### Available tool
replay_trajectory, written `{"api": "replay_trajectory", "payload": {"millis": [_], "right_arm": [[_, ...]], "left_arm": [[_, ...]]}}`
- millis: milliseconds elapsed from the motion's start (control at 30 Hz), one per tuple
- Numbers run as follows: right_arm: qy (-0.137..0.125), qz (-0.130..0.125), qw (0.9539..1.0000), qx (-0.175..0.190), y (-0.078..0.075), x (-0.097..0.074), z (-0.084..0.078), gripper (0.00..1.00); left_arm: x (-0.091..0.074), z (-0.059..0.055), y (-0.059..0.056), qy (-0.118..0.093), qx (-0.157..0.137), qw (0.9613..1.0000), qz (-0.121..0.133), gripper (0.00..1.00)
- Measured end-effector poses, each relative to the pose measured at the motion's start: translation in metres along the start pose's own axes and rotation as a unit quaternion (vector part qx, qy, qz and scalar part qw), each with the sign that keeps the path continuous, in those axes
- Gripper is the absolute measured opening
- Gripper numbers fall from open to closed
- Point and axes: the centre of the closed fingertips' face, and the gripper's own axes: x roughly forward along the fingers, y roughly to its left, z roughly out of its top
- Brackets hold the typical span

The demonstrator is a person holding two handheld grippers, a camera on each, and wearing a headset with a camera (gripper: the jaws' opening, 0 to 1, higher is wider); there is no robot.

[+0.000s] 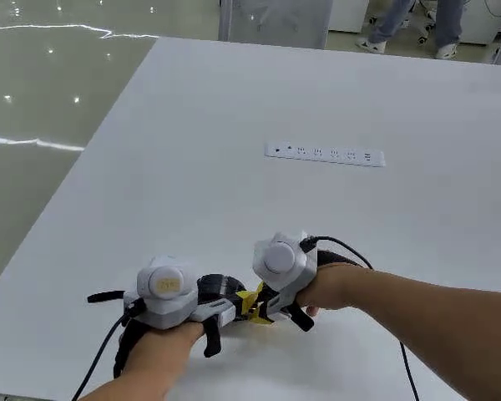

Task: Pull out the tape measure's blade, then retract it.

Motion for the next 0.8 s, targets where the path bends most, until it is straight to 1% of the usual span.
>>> {"api": "replay_trajectory", "payload": {"millis": [33, 67, 133, 167, 200, 267, 333, 367, 400, 433, 500, 533, 600, 633, 667, 700, 800], "right_arm": [[-0.004, -0.004, 1.0000, 0.003, -0.001, -0.003, -0.001, 0.24], [-0.006, -0.006, 0.9999, 0.005, -0.001, -0.005, -0.002, 0.25], [-0.011, -0.014, 0.9998, 0.010, -0.002, -0.011, -0.005, 0.26], [-0.013, -0.015, 0.9997, 0.011, -0.002, -0.013, -0.005, 0.27], [-0.020, -0.021, 0.9994, 0.019, -0.002, -0.017, -0.007, 0.27], [-0.032, -0.034, 0.9984, 0.031, -0.002, -0.024, -0.009, 0.29], [-0.042, -0.044, 0.9972, 0.042, -0.002, -0.030, -0.012, 0.31], [-0.050, -0.051, 0.9963, 0.048, -0.002, -0.035, -0.015, 0.31], [-0.052, -0.054, 0.9960, 0.050, -0.002, -0.036, -0.015, 0.32], [-0.061, -0.064, 0.9939, 0.066, -0.001, -0.042, -0.020, 0.33], [-0.073, -0.078, 0.9908, 0.082, -0.002, -0.048, -0.023, 0.35], [-0.079, -0.084, 0.9894, 0.088, -0.002, -0.052, -0.025, 0.36], [-0.095, -0.099, 0.9849, 0.104, 0.000, -0.061, -0.030, 0.39], [-0.100, -0.104, 0.9835, 0.109, 0.003, -0.066, -0.036, 0.41], [-0.101, -0.106, 0.9830, 0.111, 0.004, -0.067, -0.037, 0.42], [-0.105, -0.112, 0.9815, 0.115, 0.007, -0.072, -0.043, 0.43], [-0.108, -0.115, 0.9804, 0.118, 0.008, -0.075, -0.045, 0.48]], "left_arm": [[-0.001, 0.004, -0.001, -0.009, 0.004, 0.9999, -0.010, 0.91], [-0.002, 0.006, 0.000, -0.013, 0.009, 0.9998, -0.012, 0.95], [-0.005, 0.011, 0.001, -0.021, 0.023, 0.9992, -0.024, 0.98], [-0.006, 0.011, 0.002, -0.020, 0.024, 0.9992, -0.024, 1.00], [-0.008, 0.012, 0.004, -0.012, 0.032, 0.9989, -0.030, 1.00], [-0.011, 0.012, 0.004, -0.005, 0.037, 0.9983, -0.044, 1.00], [-0.013, 0.014, 0.001, -0.007, 0.052, 0.9968, -0.060, 1.00], [-0.016, 0.014, -0.001, -0.005, 0.062, 0.9955, -0.072, 1.00], [-0.016, 0.013, -0.002, -0.003, 0.063, 0.9950, -0.077, 1.00], [-0.021, 0.011, -0.010, 0.004, 0.061, 0.9920, -0.110, 1.00], [-0.025, 0.011, -0.008, 0.000, 0.074, 0.9910, -0.112, 1.00], [-0.027, 0.010, -0.008, 0.002, 0.082, 0.9901, -0.114, 1.00], [-0.031, 0.004, -0.003, 0.011, 0.102, 0.9881, -0.114, 1.00], [-0.035, -0.001, -0.006, 0.020, 0.109, 0.9853, -0.130, 1.00], [-0.037, -0.003, -0.007, 0.024, 0.108, 0.9846, -0.135, 1.00], [-0.041, -0.005, -0.006, 0.026, 0.112, 0.9840, -0.136, 1.00], [-0.043, -0.005, -0.005, 0.024, 0.116, 0.9838, -0.134, 1.00]]}}
